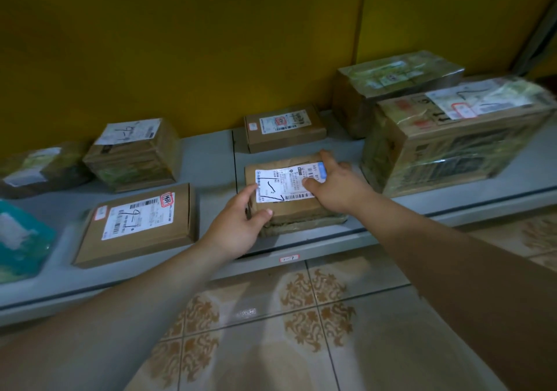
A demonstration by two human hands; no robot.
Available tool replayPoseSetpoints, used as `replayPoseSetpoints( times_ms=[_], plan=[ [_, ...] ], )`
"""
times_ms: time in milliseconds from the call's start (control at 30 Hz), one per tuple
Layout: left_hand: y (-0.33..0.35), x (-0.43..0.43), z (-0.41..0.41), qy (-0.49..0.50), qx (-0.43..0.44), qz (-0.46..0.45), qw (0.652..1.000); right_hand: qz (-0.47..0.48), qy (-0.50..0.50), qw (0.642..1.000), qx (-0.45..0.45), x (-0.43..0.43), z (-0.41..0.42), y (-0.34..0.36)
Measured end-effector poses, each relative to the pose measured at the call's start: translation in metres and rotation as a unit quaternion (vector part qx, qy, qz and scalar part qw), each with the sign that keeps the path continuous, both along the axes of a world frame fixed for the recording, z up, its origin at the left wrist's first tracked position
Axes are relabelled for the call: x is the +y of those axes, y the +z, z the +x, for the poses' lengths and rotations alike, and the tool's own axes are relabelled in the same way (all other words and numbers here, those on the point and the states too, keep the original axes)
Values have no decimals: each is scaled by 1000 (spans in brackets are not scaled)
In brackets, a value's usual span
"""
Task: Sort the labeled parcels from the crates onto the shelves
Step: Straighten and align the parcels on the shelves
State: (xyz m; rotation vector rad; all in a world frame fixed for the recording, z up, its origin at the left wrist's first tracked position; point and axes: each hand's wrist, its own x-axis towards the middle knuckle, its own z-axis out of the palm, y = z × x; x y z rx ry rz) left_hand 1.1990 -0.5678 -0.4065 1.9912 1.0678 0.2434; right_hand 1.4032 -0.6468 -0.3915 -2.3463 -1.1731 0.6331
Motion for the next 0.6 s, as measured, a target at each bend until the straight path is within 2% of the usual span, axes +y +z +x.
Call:
replayPoseSetpoints(
  times_ms=[267, 467, 600],
  plan=[
    [28, 15, 40, -35, 133, 183, 974, 3, -9, 1000, -6, 4, 2, 0],
    [21, 18, 60, -88, 201, 201, 955, -5, -7, 999, -33, 9, 14, 5],
    [11, 18, 58, -89, 194, 212, 954, 26, -34, 998, -38, 30, 29, 13]
  ],
)
